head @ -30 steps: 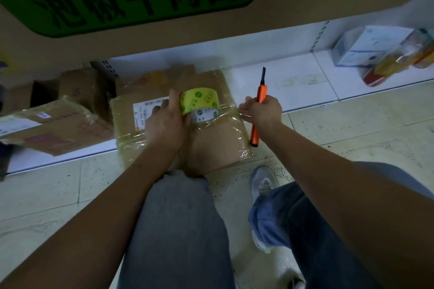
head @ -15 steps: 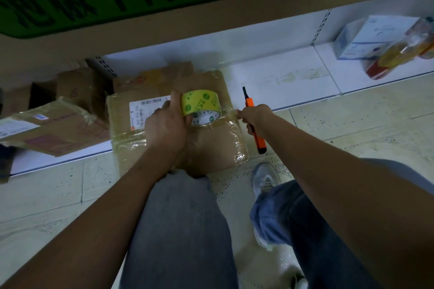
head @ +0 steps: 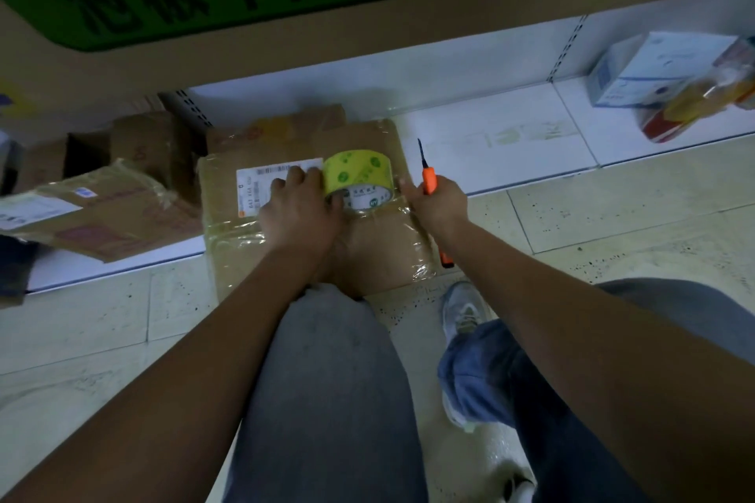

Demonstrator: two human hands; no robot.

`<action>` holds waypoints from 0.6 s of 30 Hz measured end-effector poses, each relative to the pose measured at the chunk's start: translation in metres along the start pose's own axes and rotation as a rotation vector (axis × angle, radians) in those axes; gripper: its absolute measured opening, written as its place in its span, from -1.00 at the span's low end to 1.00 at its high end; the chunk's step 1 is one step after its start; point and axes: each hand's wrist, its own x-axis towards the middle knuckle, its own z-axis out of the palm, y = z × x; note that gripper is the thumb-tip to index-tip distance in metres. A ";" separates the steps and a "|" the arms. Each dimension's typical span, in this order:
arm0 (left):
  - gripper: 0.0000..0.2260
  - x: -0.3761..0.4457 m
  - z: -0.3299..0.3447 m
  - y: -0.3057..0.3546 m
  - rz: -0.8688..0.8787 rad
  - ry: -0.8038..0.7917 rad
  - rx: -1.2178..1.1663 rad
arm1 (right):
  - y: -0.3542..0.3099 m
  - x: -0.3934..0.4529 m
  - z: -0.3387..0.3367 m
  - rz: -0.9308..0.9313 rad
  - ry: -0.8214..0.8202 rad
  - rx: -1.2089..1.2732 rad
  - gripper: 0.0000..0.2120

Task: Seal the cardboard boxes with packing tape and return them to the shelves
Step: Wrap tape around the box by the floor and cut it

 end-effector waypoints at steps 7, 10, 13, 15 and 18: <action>-0.63 -0.007 -0.013 -0.056 0.074 0.085 0.038 | -0.001 -0.010 0.000 0.024 0.035 -0.177 -0.60; -0.57 -0.027 -0.020 -0.108 -0.004 0.121 0.080 | -0.009 -0.017 0.011 -0.026 -0.040 -0.197 -0.59; -0.50 -0.023 -0.021 -0.116 -0.079 0.133 -0.002 | -0.007 -0.026 0.018 -0.026 -0.006 -0.208 -0.59; -0.53 -0.017 -0.018 -0.118 -0.122 0.139 -0.084 | -0.009 -0.031 0.024 -0.032 0.023 -0.219 -0.63; -0.58 -0.004 -0.001 -0.125 -0.331 0.056 -0.328 | -0.021 -0.034 0.027 -0.057 0.083 -0.261 -0.68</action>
